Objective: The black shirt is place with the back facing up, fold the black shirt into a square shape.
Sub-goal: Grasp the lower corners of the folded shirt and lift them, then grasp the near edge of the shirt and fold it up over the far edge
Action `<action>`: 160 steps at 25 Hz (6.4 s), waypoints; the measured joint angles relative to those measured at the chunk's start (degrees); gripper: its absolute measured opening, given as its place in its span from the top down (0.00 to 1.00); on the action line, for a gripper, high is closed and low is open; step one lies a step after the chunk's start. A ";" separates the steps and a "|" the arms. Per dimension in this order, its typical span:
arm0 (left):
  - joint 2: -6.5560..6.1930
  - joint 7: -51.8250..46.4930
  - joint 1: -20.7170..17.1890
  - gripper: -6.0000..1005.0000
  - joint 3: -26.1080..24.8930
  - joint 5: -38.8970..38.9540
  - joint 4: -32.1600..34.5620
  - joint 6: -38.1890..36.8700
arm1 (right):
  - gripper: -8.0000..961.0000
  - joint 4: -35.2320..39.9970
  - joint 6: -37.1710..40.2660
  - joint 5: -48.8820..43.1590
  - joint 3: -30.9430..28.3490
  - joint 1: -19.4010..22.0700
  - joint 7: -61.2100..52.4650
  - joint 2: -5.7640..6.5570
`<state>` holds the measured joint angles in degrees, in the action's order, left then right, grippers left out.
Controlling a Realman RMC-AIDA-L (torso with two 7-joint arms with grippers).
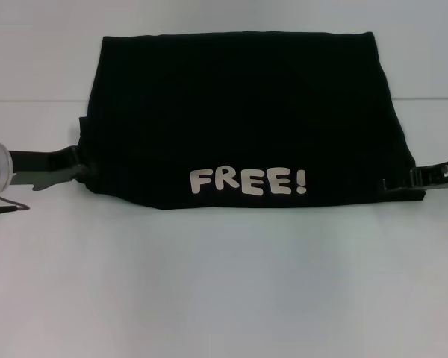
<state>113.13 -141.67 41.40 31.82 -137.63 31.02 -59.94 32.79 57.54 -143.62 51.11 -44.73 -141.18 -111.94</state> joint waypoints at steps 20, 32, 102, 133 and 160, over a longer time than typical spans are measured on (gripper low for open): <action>0.21 0.00 0.35 0.97 0.00 0.09 0.00 -0.54 | 0.74 -0.10 -0.52 0.01 -0.57 0.27 -1.65 0.15; -1.20 0.01 1.19 0.97 1.63 -1.43 1.76 -10.62 | 0.91 1.76 6.33 0.04 -1.43 0.46 -2.41 2.03; -0.71 10.68 -6.07 0.97 -0.09 -21.55 11.50 -49.24 | 0.91 11.23 48.81 -7.77 -6.86 10.84 5.20 5.65; -4.71 8.55 1.52 0.97 -10.34 -12.01 10.17 -47.70 | 0.91 11.86 46.81 -6.95 -27.33 7.03 13.43 6.67; -3.48 -8.13 6.17 0.97 3.31 -9.57 7.90 -10.41 | 0.91 6.15 9.34 6.69 -22.06 4.25 8.85 3.76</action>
<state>109.65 -149.80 47.56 35.12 -147.21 38.92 -70.35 38.94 66.88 -136.93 29.05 -40.48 -132.33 -108.17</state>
